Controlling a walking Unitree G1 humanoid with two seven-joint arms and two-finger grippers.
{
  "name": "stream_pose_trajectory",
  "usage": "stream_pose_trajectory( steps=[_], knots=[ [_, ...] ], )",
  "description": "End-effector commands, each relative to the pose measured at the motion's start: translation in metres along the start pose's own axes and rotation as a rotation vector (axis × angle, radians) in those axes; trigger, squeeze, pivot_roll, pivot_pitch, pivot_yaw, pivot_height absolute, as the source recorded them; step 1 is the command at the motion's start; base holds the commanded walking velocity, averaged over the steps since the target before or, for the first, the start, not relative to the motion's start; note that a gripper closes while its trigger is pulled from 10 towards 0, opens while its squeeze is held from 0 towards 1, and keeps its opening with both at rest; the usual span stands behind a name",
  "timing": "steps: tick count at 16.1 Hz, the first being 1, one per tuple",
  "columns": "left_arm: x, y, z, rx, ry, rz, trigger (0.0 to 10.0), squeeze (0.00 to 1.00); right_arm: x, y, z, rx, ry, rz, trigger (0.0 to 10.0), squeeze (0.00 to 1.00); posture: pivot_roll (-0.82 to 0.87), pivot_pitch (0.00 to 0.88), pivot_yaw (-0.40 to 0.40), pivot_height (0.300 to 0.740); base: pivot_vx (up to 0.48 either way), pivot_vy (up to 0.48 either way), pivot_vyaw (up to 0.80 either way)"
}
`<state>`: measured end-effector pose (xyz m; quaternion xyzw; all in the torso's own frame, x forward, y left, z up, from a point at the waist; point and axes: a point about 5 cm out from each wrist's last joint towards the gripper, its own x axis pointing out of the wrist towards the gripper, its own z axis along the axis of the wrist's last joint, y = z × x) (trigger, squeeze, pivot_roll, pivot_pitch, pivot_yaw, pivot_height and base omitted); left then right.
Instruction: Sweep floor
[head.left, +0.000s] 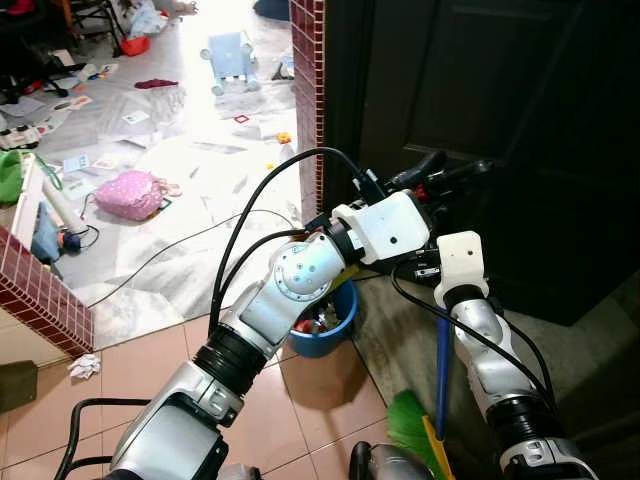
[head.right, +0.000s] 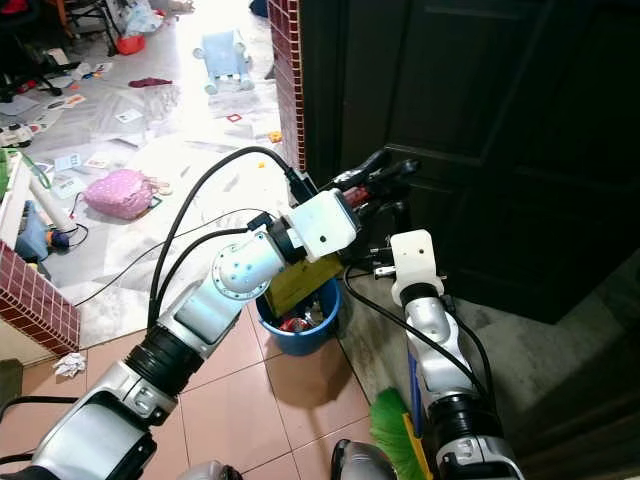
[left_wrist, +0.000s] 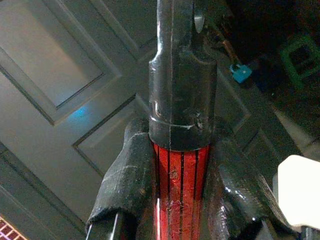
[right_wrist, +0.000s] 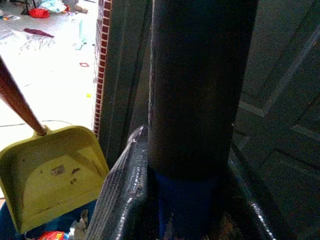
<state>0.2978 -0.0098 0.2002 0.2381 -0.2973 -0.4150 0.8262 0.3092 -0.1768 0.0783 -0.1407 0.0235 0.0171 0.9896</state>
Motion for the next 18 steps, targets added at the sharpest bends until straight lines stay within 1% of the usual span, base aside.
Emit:
stream_pose_trajectory(
  steps=[1,2,4,5,6,7,8,9,10,11,13,14,15,17,18],
  knots=[
    [0.002,0.015,0.014,0.073,-0.065,0.043,10.0,0.0,0.004,-0.004,0.009,-0.051,-0.043,0.009,10.0,0.0,-0.08,0.013,-0.001,0.74,0.0,0.0,0.0],
    [0.0,0.023,0.014,0.054,-0.063,0.086,10.0,0.0,0.004,-0.004,0.009,-0.052,-0.042,0.011,10.0,0.0,-0.08,0.012,-0.001,0.74,0.0,0.0,0.0],
    [-0.003,0.046,0.018,0.082,-0.065,0.227,10.0,0.0,0.005,-0.004,0.009,-0.055,-0.043,0.014,10.0,0.0,-0.08,0.01,-0.001,0.74,0.0,0.0,0.0],
    [-0.009,0.072,0.025,0.091,-0.085,0.385,10.0,0.0,0.004,-0.004,0.009,-0.053,-0.043,0.014,10.0,0.0,-0.08,0.01,0.0,0.74,0.0,0.0,0.0],
    [-0.02,0.1,0.032,0.109,-0.102,0.57,10.0,0.0,0.004,-0.004,0.008,-0.051,-0.042,0.012,10.0,0.0,-0.08,0.008,-0.005,0.74,0.0,0.0,0.0],
    [-0.025,0.11,0.035,0.104,-0.107,0.628,10.0,0.0,0.004,-0.004,0.008,-0.049,-0.043,0.012,10.0,0.0,-0.08,0.008,-0.005,0.74,0.0,0.0,0.0],
    [-0.035,0.127,0.039,0.114,-0.11,0.724,10.0,0.0,0.004,-0.004,0.008,-0.044,-0.044,0.013,10.0,0.0,-0.07,0.007,-0.008,0.74,0.0,0.0,0.0],
    [-0.044,0.14,0.041,0.126,-0.107,0.804,10.0,0.0,0.004,-0.004,0.009,-0.043,-0.046,0.013,10.0,0.0,-0.07,0.007,-0.008,0.74,0.0,0.0,0.0],
    [-0.062,0.159,0.041,0.159,-0.075,0.913,10.0,0.0,0.006,-0.003,0.011,-0.043,-0.052,0.013,10.0,0.0,-0.07,0.008,-0.011,0.74,0.0,0.0,0.0],
    [-0.068,0.163,0.038,0.188,-0.042,0.936,10.0,0.0,0.007,-0.003,0.012,-0.04,-0.058,0.01,10.0,0.0,-0.06,0.007,-0.012,0.74,0.0,0.0,0.0],
    [-0.095,0.165,0.017,0.205,0.093,1.04,10.0,0.0,0.01,-0.005,0.015,-0.046,-0.069,-0.007,10.0,0.0,-0.06,0.007,-0.01,0.74,0.0,0.0,0.0],
    [-0.111,0.16,0.004,0.173,0.179,1.087,10.0,0.0,0.012,-0.01,0.018,-0.054,-0.079,-0.027,10.0,0.0,-0.05,0.008,-0.011,0.74,0.0,0.0,0.0],
    [-0.121,0.153,-0.006,0.152,0.236,1.088,10.0,0.0,0.014,-0.015,0.022,-0.062,-0.091,-0.051,10.0,0.0,-0.05,0.008,-0.012,0.74,0.0,0.0,0.0],
    [-0.13,0.143,-0.016,0.141,0.292,1.079,10.0,0.0,0.017,-0.021,0.027,-0.067,-0.107,-0.08,10.0,0.0,-0.05,0.007,-0.014,0.74,0.0,0.0,0.0],
    [-0.134,0.136,-0.021,0.113,0.321,1.076,10.0,0.0,0.019,-0.026,0.031,-0.072,-0.123,-0.107,10.0,0.0,-0.05,0.007,-0.014,0.74,0.0,0.0,0.0]
  ],
)
